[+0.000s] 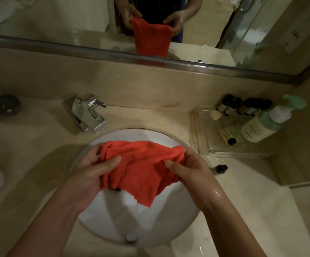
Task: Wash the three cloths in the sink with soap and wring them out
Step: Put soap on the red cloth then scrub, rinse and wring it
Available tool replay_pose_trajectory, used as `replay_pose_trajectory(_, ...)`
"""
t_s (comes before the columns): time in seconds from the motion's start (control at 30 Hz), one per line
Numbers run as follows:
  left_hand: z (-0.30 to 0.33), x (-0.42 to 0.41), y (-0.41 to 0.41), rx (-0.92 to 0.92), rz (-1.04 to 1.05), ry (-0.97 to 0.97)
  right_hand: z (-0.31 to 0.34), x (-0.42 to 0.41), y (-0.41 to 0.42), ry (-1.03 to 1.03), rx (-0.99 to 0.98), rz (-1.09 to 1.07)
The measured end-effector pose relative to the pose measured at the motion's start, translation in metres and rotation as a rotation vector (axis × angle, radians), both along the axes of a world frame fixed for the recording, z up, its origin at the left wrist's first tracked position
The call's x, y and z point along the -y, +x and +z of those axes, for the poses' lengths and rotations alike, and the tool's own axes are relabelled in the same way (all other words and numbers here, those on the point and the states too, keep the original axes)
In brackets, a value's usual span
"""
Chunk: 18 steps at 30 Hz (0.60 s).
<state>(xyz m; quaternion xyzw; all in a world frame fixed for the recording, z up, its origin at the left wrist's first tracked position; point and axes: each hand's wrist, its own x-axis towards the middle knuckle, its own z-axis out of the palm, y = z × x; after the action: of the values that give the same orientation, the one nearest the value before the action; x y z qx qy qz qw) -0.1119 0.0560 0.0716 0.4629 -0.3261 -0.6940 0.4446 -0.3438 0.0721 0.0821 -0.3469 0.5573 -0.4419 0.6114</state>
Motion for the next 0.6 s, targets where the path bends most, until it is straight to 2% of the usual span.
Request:
replay_pose_trajectory(0.13,0.000,0.004,-0.003,-0.116,0.049,-0.044,0.004,0.003,0.000,-0.054,-0.003,-0.140)
replay_pose_trajectory(0.23,0.002,0.004,-0.006,0.022,0.154,-0.102,0.006,0.002,-0.004,-0.063,-0.053,-0.148)
replay_pose_trajectory(0.37,0.002,0.005,-0.011,0.191,0.238,-0.123,0.006,0.004,-0.013,-0.148,-0.284,0.018)
replay_pose_trajectory(0.47,0.003,0.009,-0.011,0.281,0.252,-0.144,0.003,0.006,-0.020,-0.146,-0.600,0.162)
replay_pose_trajectory(0.53,0.003,0.009,-0.011,0.327,0.240,-0.146,0.004,0.007,-0.021,-0.160,-0.756,0.167)
replay_pose_trajectory(0.6,0.000,0.009,-0.009,0.360,0.250,-0.126,0.004,0.007,-0.022,-0.177,-0.818,0.152)
